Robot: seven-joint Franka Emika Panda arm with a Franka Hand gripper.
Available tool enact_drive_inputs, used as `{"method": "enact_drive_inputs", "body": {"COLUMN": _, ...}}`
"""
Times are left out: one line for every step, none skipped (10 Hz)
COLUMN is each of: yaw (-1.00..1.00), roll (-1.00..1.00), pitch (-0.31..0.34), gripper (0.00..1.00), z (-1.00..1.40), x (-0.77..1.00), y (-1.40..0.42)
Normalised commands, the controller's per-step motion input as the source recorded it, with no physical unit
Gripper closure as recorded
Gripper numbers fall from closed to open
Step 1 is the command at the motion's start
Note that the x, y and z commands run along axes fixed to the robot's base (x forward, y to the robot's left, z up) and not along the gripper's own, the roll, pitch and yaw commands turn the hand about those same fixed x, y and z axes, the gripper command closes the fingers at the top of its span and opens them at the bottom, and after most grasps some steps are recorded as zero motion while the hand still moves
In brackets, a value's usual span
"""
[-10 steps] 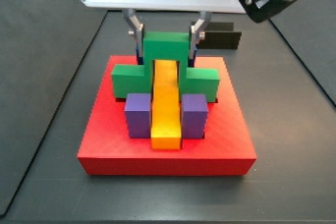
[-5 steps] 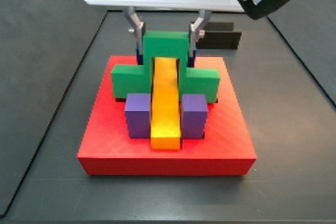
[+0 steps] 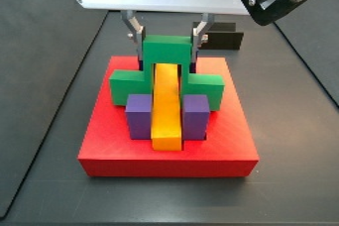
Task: Pick up the green object. Move up. Place the green object on the fixture. Regrasp the green object. Move to above the board. Insert the green object.
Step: Insert the green object.
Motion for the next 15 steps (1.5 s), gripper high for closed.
{"method": "enact_drive_inputs", "body": {"yaw": 0.00, "roll": 0.11, "pitch": 0.000, "gripper": 1.00, "z": 0.16, "x": 0.00, "y": 0.06}}
{"method": "enact_drive_inputs", "body": {"yaw": 0.00, "roll": 0.16, "pitch": 0.000, "gripper": 1.00, "z": 0.17, "x": 0.00, "y": 0.05}}
{"method": "enact_drive_inputs", "body": {"yaw": 0.00, "roll": 0.22, "pitch": -0.017, "gripper": 1.00, "z": 0.09, "x": -0.02, "y": 0.00}}
{"method": "enact_drive_inputs", "body": {"yaw": 0.00, "roll": 0.39, "pitch": -0.086, "gripper": 1.00, "z": 0.03, "x": -0.12, "y": -0.04}}
{"method": "enact_drive_inputs", "body": {"yaw": 0.00, "roll": 0.43, "pitch": -0.130, "gripper": 1.00, "z": 0.03, "x": -0.16, "y": -0.11}}
{"method": "enact_drive_inputs", "body": {"yaw": 0.00, "roll": 0.48, "pitch": -0.141, "gripper": 1.00, "z": 0.06, "x": -0.13, "y": -0.12}}
{"method": "enact_drive_inputs", "body": {"yaw": 0.00, "roll": 0.48, "pitch": -0.143, "gripper": 1.00, "z": 0.03, "x": -0.13, "y": -0.13}}
{"method": "enact_drive_inputs", "body": {"yaw": 0.00, "roll": 0.49, "pitch": -0.149, "gripper": 1.00, "z": 0.00, "x": -0.14, "y": -0.12}}
{"method": "enact_drive_inputs", "body": {"yaw": 0.00, "roll": 0.50, "pitch": -0.151, "gripper": 1.00, "z": 0.00, "x": -0.11, "y": -0.08}}
{"method": "enact_drive_inputs", "body": {"yaw": 0.00, "roll": 0.45, "pitch": -0.107, "gripper": 1.00, "z": 0.00, "x": -0.05, "y": -0.07}}
{"method": "enact_drive_inputs", "body": {"yaw": 0.08, "roll": 0.38, "pitch": -0.021, "gripper": 1.00, "z": 0.00, "x": 0.01, "y": 0.00}}
{"method": "enact_drive_inputs", "body": {"yaw": 0.13, "roll": 0.26, "pitch": 0.000, "gripper": 1.00, "z": 0.00, "x": 0.17, "y": 0.00}}
{"method": "enact_drive_inputs", "body": {"yaw": 0.13, "roll": 0.21, "pitch": 0.011, "gripper": 1.00, "z": -0.02, "x": 0.17, "y": 0.00}}
{"method": "enact_drive_inputs", "body": {"yaw": 0.14, "roll": 0.18, "pitch": 0.001, "gripper": 1.00, "z": -0.06, "x": 0.18, "y": 0.00}}
{"method": "enact_drive_inputs", "body": {"yaw": 0.19, "roll": 0.19, "pitch": 0.000, "gripper": 1.00, "z": -0.05, "x": 0.24, "y": 0.07}}
